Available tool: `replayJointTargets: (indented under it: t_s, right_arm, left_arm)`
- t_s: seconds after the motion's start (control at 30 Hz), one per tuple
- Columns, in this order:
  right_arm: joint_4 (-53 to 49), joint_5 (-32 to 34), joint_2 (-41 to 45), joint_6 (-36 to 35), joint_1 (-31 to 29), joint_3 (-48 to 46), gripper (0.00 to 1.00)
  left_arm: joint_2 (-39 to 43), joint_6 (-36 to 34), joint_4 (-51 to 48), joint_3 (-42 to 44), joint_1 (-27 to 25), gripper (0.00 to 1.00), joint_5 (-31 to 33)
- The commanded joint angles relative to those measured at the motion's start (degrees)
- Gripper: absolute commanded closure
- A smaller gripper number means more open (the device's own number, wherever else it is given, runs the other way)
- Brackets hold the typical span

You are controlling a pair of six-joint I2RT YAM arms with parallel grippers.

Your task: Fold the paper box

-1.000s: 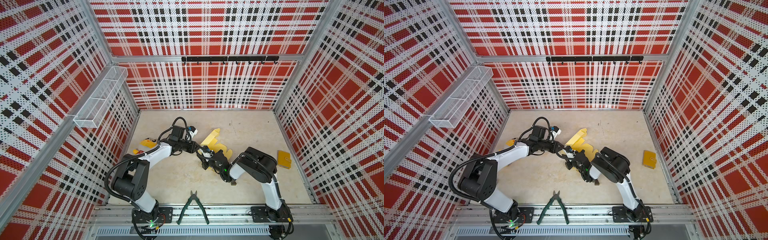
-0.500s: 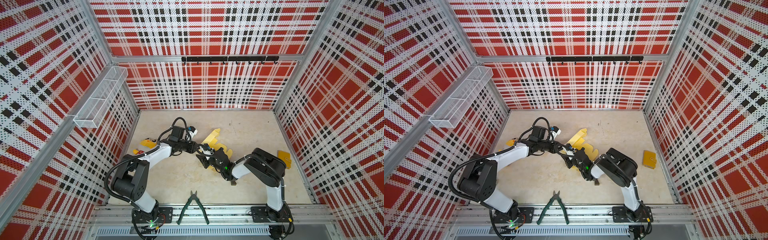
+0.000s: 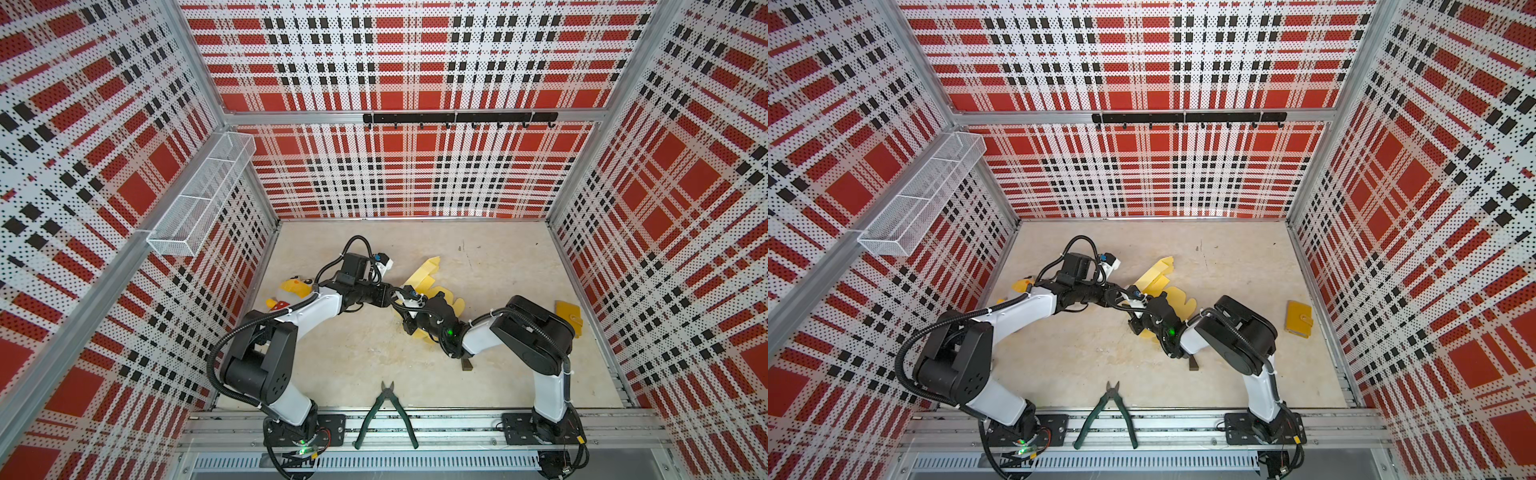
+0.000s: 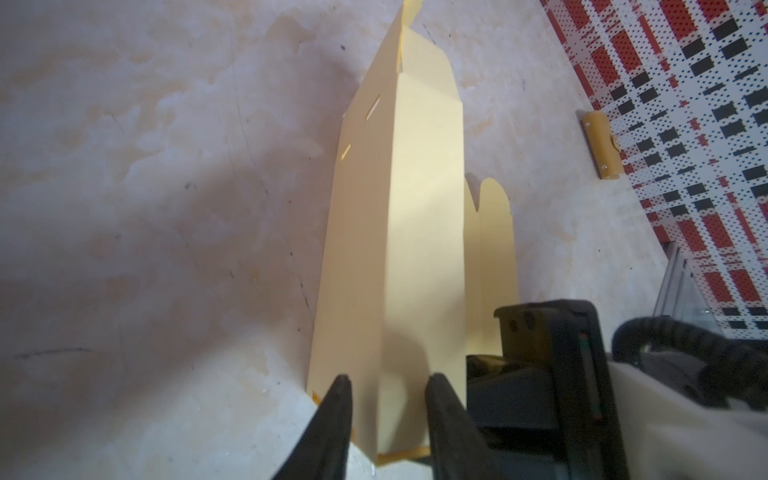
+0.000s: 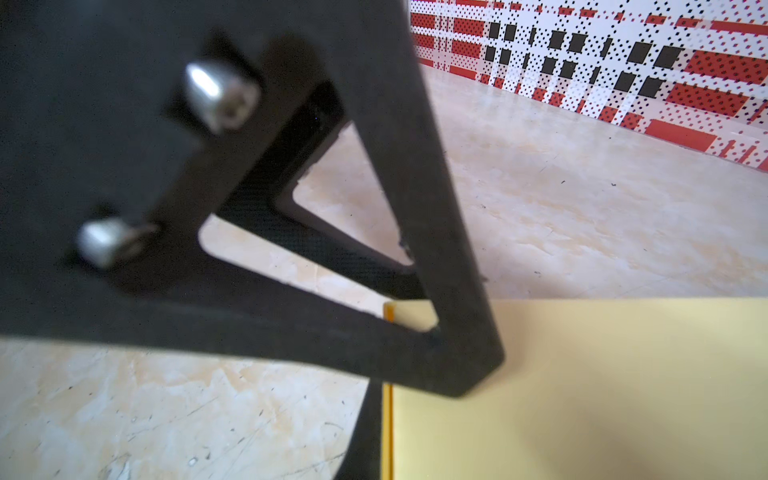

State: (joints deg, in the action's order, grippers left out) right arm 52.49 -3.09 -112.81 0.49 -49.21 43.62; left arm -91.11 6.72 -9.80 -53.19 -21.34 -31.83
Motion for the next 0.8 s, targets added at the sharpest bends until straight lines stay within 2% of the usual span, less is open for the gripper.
replayJointTargets:
  t_s: [0.0, 0.1, 0.33, 0.47, 0.6, 0.67, 0.77]
  right_arm:
    - [-0.2, -0.5, 2.0, -0.5, -0.3, 0.5, 0.68]
    - [-2.4, 0.0, 4.5, -0.6, -0.3, -0.5, 0.52]
    - [-7.6, 5.6, 12.6, 1.3, -0.4, -6.3, 0.31]
    - [-10.3, 6.1, 18.2, 5.7, 0.3, -9.9, 0.29]
    - [-13.8, 4.4, 24.2, 12.9, 2.2, -12.0, 0.25]
    - [-18.4, 3.3, 27.0, 18.9, 4.3, -11.2, 0.24]
    - [-24.2, 3.1, 29.1, 27.4, 6.6, -9.2, 0.24]
  left_arm:
    - [3.9, 0.4, 0.5, 0.7, 0.0, 0.49, 0.0]
    - [5.5, -2.1, -1.6, -2.3, 0.7, 0.42, -1.3]
    - [4.2, -11.7, -11.2, -12.5, 0.2, 0.38, 1.6]
    - [2.9, -13.2, -13.5, -16.6, -0.4, 0.38, 3.1]
    - [1.3, -11.9, -16.3, -21.2, -0.2, 0.33, 7.1]
    - [0.9, -8.4, -17.1, -22.2, 0.3, 0.3, 10.7]
    - [2.3, -2.3, -13.5, -18.4, 2.6, 0.26, 10.0]
